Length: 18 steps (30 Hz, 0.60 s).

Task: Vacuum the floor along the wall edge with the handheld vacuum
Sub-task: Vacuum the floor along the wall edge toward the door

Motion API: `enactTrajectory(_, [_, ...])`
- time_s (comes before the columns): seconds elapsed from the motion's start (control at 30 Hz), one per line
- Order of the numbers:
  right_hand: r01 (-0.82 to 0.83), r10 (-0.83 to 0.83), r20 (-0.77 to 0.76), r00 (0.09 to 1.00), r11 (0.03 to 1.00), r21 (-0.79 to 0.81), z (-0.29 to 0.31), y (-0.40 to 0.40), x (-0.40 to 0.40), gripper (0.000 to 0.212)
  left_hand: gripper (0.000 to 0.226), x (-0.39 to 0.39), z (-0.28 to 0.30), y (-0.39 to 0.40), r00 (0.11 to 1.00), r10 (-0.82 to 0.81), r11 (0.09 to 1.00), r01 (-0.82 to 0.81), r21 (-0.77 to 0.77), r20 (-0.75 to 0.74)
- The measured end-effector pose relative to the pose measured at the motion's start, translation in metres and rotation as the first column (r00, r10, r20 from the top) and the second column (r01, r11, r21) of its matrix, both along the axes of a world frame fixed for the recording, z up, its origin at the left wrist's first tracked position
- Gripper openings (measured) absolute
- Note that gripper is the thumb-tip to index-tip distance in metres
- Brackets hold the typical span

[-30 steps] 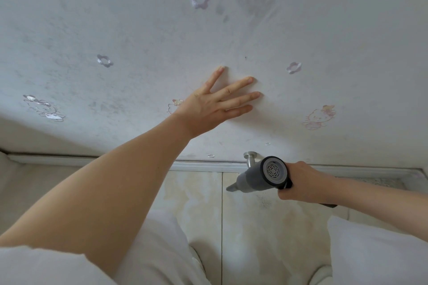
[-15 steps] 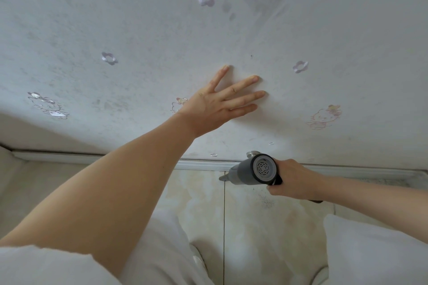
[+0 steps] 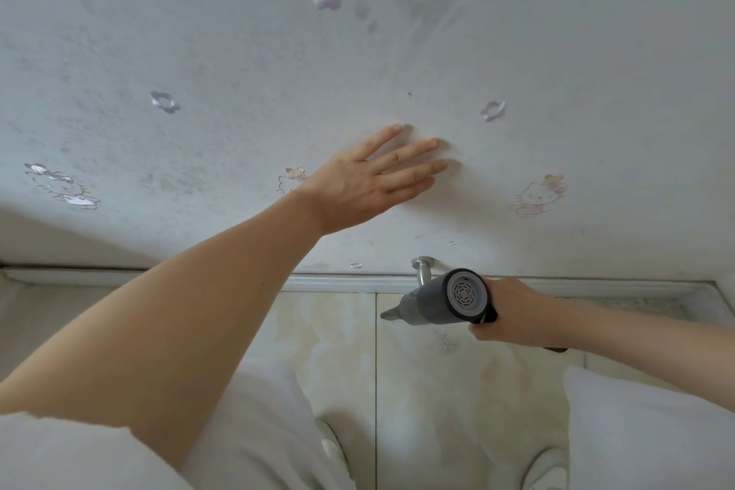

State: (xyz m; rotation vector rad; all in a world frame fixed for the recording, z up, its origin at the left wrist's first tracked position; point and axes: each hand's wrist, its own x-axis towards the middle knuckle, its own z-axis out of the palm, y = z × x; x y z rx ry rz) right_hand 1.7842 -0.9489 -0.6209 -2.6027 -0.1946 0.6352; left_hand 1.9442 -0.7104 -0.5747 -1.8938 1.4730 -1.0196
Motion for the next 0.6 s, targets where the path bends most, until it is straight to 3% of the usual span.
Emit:
enactTrajectory(0.2, [0.045, -0.048, -0.026, 0.999, 0.996, -0.079, 0.0, -0.033, -0.019, 0.032, 0.054, 0.0, 0.0, -0.024, 1.0, -0.005, 1.0, 0.005, 0.017, -0.002])
enactTrajectory(0.43, [0.074, -0.075, -0.012, 0.997, 0.996, -0.058, -0.004, -0.056, -0.029, 0.031, 0.057, 0.0, 0.0, -0.045, 0.998, 0.008, 0.999, -0.01, 0.032, 0.055])
enactTrajectory(0.6, [0.111, -0.111, 0.021, 0.994, 0.994, -0.017, -0.016, -0.064, -0.028, 0.033, 0.061, 0.002, -0.006, -0.06, 0.997, -0.026, 0.997, 0.031, -0.066, 0.071])
